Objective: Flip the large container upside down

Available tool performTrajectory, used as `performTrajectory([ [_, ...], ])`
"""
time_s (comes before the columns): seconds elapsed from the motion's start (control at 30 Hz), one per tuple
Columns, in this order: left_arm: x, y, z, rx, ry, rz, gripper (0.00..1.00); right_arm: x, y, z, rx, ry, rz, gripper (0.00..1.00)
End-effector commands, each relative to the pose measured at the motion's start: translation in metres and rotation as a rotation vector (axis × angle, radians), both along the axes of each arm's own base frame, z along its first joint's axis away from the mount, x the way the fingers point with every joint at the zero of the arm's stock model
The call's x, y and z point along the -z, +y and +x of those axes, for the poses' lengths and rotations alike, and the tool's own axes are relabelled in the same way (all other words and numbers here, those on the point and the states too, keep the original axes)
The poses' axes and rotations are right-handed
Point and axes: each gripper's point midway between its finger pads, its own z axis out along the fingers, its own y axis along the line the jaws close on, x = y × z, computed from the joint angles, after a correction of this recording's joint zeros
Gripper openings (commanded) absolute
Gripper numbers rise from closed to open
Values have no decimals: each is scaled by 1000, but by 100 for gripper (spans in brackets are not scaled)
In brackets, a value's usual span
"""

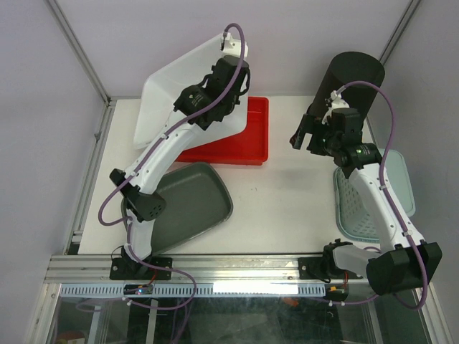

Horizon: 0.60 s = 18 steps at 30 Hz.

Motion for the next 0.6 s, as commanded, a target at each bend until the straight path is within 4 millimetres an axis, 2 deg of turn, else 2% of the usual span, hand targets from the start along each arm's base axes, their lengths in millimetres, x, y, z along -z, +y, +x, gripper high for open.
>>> performTrajectory([
  [0.0, -134, 49, -31, -46, -302, -147, 0, -15, 7, 3, -11, -59, 54, 98],
  [0.17, -173, 66, -47, -46, -396, -202, 0, 8, 13, 9, -2, -7, 85, 95],
  [0.27, -188, 70, -56, -18, -423, -238, 0, 21, 18, 23, 6, 24, 105, 92],
  [0.37, -202, 67, -69, 48, -442, -302, 0, 33, 32, 41, -3, 66, 157, 88],
  [0.47, -210, 69, -77, 69, -454, -346, 0, 48, 48, 59, 2, 98, 189, 80],
  [0.57, -213, 74, -81, 62, -462, -353, 0, 65, 71, 76, -7, 133, 181, 67],
])
